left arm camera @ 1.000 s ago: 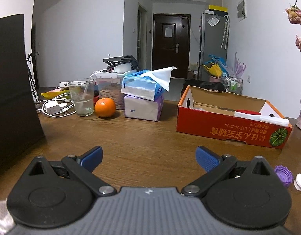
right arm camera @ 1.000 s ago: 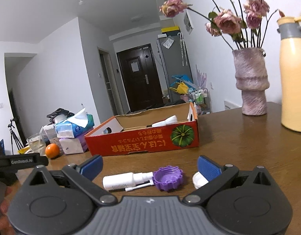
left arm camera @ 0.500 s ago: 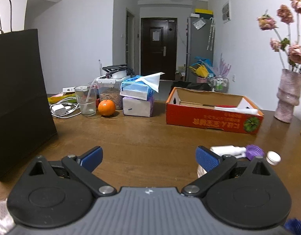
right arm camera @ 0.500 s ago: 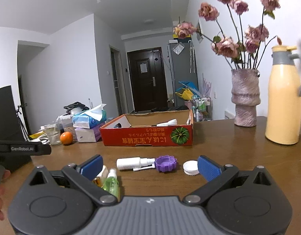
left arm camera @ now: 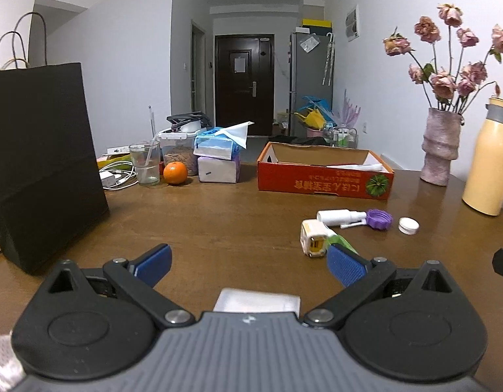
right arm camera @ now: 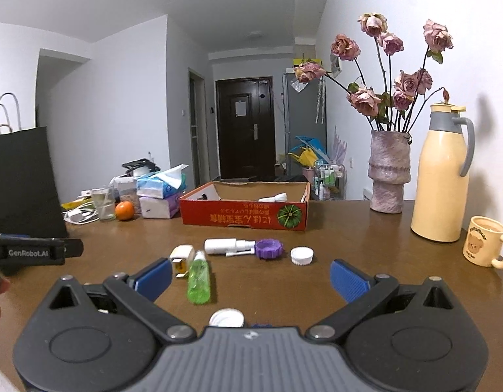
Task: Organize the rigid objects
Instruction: 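Lower the left tool onto the translucent white plastic box and close on it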
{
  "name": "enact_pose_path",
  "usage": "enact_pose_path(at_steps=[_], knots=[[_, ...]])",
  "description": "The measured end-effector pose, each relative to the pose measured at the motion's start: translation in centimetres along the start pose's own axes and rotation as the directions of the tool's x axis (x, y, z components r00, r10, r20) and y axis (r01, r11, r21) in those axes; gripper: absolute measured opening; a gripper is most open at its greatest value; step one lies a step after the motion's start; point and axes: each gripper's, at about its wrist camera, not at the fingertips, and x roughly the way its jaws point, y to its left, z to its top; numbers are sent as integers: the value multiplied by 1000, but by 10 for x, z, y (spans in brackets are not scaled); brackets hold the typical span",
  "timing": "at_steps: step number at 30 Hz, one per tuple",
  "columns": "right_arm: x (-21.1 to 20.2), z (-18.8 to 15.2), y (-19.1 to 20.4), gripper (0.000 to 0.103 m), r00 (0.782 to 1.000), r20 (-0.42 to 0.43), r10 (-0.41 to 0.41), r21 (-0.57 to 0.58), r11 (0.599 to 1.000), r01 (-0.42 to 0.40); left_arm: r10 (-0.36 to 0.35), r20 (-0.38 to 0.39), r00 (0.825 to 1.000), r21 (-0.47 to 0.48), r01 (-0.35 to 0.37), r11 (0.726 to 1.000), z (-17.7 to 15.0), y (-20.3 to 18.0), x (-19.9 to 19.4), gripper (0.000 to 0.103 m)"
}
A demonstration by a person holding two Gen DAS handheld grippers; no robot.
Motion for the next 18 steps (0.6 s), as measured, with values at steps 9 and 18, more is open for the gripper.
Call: enact_pose_path(at_steps=[9,18], knots=[[-48,-9,9,103,999,-33,7,-12,1000,-7,-28,-11,1000,30,29,999,-21,-3,-49,103],[-60,-17,27,103,999,-44,-20,-59,998,17,-10,-29,1000,41,11,999,-37,-6,-66,103]])
